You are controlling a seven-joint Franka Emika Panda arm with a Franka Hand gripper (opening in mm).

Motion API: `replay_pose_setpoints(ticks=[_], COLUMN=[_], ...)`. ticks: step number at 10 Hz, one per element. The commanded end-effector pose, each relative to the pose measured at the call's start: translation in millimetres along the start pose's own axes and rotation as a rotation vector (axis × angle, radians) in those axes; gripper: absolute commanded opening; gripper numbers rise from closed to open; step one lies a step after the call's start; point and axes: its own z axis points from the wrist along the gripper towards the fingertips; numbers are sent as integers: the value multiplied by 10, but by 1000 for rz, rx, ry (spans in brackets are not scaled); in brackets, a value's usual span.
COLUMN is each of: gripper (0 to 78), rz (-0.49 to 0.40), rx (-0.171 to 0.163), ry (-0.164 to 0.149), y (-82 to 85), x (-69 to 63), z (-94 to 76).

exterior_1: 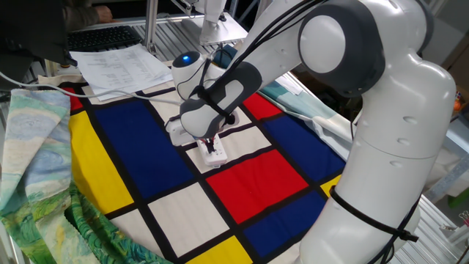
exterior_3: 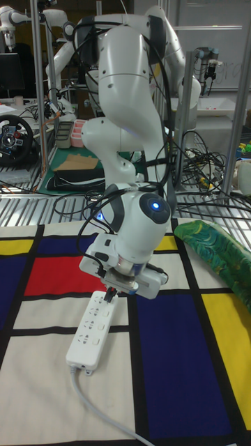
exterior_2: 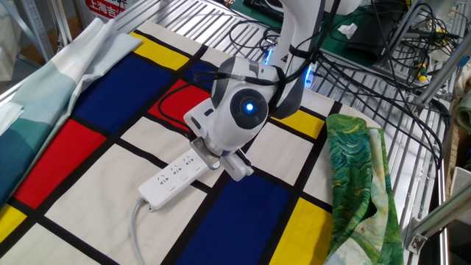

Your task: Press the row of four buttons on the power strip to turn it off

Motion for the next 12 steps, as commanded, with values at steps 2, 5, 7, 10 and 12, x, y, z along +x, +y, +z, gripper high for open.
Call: replay_pose_setpoints(ticks=[2, 5, 7, 10, 12], gripper=[0, 0, 0, 0, 0], rz=[5, 12, 16, 26, 27], rx=[-2, 2, 3, 5, 4], ry=[-2, -3, -4, -13, -12], y=[11, 26, 33, 46, 46], x=[-2, 1, 9, 27, 28], z=[21, 49, 72, 124, 124])
